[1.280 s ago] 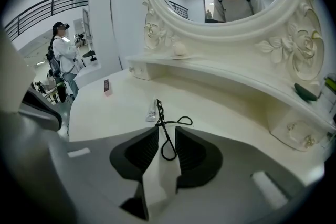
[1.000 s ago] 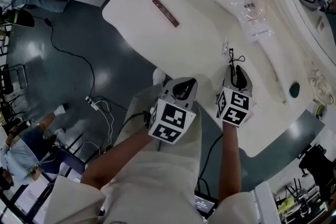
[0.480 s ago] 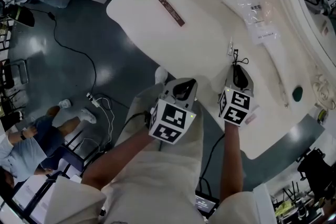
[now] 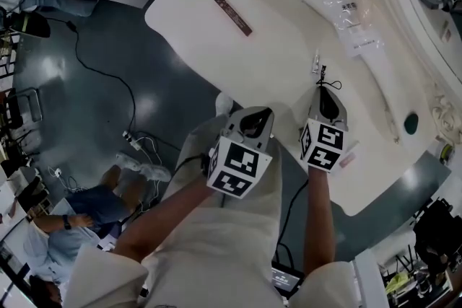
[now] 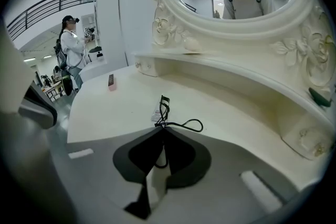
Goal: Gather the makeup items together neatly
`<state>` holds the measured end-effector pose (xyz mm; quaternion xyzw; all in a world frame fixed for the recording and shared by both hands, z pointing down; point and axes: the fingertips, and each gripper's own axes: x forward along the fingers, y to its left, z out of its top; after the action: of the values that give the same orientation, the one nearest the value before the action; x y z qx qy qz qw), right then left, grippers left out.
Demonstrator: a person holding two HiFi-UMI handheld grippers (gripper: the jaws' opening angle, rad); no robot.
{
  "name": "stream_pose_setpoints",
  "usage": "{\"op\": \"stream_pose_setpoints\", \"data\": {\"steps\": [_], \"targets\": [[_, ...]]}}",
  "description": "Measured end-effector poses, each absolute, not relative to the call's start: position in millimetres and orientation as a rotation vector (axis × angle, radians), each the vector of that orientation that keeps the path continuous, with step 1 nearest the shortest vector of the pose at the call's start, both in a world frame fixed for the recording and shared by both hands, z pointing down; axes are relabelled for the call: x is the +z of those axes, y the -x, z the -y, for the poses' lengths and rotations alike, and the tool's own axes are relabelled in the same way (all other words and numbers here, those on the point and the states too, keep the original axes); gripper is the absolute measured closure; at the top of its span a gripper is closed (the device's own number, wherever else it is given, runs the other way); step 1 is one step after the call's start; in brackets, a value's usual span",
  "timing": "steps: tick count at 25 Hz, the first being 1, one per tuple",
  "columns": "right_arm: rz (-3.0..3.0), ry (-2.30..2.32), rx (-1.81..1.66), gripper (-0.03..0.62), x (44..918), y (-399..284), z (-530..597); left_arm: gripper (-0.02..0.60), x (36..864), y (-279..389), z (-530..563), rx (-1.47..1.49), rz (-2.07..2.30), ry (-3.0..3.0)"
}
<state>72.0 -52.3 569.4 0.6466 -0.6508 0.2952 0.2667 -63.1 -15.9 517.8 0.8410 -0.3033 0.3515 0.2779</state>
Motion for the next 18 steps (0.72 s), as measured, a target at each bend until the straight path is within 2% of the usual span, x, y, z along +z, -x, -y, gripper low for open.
{"op": "stream_pose_setpoints", "data": {"steps": [18], "targets": [[1.772, -1.796, 0.799, 0.582, 545.6, -70.0, 39.2, 0.577, 500.5, 59.7, 12.1, 0.954, 0.774, -2.31]]}}
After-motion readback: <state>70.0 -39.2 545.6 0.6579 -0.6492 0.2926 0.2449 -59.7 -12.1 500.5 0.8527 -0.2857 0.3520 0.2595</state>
